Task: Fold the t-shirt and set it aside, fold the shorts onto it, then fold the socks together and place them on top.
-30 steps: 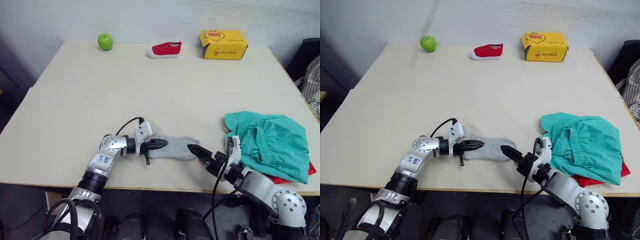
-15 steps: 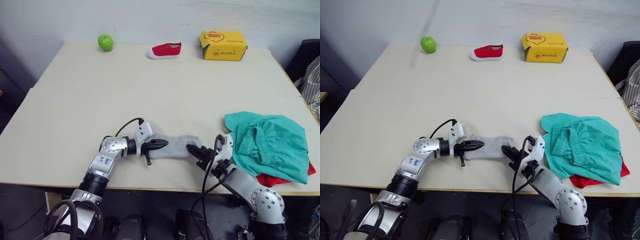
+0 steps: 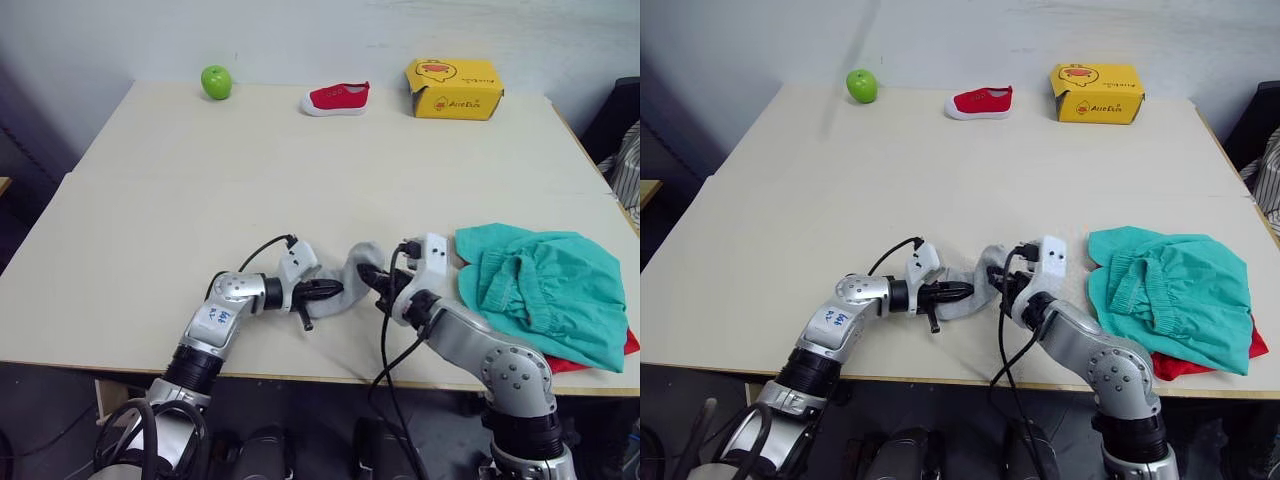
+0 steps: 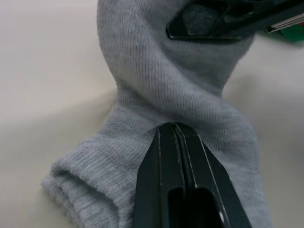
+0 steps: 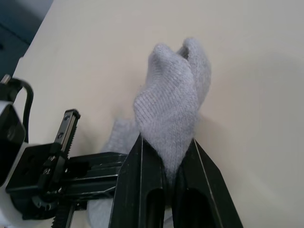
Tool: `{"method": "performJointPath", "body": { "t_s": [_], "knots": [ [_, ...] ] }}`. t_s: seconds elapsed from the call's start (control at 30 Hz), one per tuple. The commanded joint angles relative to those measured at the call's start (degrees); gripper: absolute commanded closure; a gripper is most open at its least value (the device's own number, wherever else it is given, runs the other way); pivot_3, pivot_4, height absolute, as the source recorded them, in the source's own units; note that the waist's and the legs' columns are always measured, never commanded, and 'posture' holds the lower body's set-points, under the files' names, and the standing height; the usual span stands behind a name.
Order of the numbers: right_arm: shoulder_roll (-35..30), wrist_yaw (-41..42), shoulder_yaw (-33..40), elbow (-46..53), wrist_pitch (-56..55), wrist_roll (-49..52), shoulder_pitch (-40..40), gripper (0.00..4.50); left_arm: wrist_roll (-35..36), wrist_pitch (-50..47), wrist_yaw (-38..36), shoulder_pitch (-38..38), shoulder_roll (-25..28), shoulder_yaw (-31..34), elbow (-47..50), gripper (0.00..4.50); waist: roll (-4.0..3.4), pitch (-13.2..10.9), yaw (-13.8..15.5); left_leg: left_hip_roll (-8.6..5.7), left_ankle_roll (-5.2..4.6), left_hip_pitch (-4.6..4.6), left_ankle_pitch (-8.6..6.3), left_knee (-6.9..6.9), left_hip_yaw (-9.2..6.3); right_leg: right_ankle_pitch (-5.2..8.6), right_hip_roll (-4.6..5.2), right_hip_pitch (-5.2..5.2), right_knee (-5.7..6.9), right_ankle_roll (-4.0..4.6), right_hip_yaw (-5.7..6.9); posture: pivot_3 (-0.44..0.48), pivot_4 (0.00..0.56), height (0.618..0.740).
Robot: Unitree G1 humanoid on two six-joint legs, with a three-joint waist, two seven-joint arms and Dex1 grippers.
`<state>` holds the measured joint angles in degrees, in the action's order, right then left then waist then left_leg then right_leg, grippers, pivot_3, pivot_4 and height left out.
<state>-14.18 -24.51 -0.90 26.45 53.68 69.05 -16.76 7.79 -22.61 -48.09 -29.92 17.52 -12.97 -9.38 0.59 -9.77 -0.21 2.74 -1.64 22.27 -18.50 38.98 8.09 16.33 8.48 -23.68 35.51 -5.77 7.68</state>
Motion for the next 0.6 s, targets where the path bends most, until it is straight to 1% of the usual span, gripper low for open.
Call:
{"method": "performJointPath", "body": {
  "t_s": [0.03, 0.13, 0.23, 0.47, 0.6],
  "knots": [
    [-0.72, -1.27, -1.58, 3.6, 4.41, 3.33, -2.54, 4.47, -2.61, -1.23, 2.9, 1.31, 0.86, -0.82, -0.76, 4.5, 0.0, 0.0, -0.02, 0.01, 0.0, -0.01, 0.0, 0.0, 0.0, 0.0, 0.0, 0.0, 0.0, 0.0, 0.0, 0.0, 0.15, 0.74],
    [-0.4, -1.51, -3.04, 3.34, 6.72, 4.01, -3.76, 4.47, -2.83, -1.19, 3.8, 1.98, 0.72, -1.05, -0.45, 4.5, 0.0, 0.0, -0.03, 0.03, -0.06, -0.01, -0.03, 0.0, -0.01, 0.0, 0.0, 0.0, 0.01, 0.0, -0.01, 0.0, 0.15, 0.74],
    [0.21, 0.07, -5.17, 1.66, 7.91, 1.43, -4.69, 4.47, -2.77, -1.05, 4.42, 2.82, 0.74, -1.21, 0.21, 4.5, 0.0, 0.0, -0.04, 0.03, -0.06, -0.02, -0.04, 0.0, -0.01, 0.0, 0.01, 0.0, 0.01, 0.0, -0.01, 0.0, 0.15, 0.74],
    [2.03, 7.54, -11.1, -4.72, 7.32, -9.79, -7.99, 4.47, -2.94, -0.33, 5.79, 5.11, 1.9, -0.99, 2.28, 4.5, -0.01, 0.0, -0.37, 0.04, -0.06, -0.05, -0.04, -0.01, 0.01, 0.0, -0.01, 0.0, 0.01, 0.0, 0.01, 0.0, 0.15, 0.74],
    [3.11, 11.05, -12.14, -5.77, 7.41, -14.19, -8.93, 4.47, -1.75, 1.05, 5.26, 5.81, 2.64, -0.02, 3.45, 4.5, -0.01, 0.0, -1.04, 0.08, -0.03, -0.08, -0.04, -0.05, 0.01, 0.0, -0.02, 0.01, 0.02, 0.01, 0.02, 0.0, 0.15, 0.74]
  ]
}}
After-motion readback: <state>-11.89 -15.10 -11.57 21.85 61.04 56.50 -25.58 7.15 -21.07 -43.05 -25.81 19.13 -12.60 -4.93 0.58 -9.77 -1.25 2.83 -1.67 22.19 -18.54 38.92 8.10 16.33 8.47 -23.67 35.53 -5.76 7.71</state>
